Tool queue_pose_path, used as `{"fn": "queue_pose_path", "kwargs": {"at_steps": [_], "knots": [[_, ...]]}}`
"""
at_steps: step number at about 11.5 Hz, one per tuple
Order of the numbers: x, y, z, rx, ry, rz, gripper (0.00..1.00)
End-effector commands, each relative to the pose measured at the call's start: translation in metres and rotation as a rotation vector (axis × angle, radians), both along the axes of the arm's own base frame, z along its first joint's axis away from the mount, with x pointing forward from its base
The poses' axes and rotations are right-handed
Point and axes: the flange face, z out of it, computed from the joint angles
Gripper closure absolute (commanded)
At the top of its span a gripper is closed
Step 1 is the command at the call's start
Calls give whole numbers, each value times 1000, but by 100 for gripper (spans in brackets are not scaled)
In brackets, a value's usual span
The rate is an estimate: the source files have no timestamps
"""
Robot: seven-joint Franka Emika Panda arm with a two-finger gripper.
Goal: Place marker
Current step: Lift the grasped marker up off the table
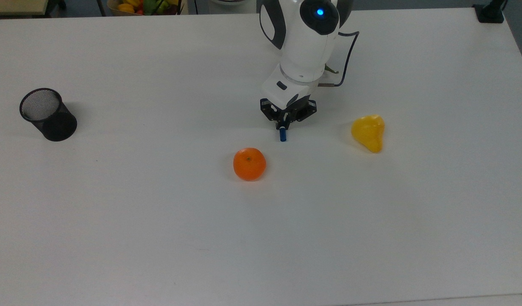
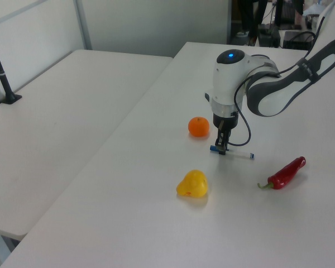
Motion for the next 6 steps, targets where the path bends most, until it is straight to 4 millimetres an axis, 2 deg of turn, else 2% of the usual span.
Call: {"fn": "queue_pose_path", "kwargs": {"at_steps": [1, 4, 6], "knots": [[-1, -16, 48, 20, -74, -36, 100], [-6, -39, 107, 29, -91, -91, 100], [-14, -55, 143, 95, -82, -133, 100]]}}
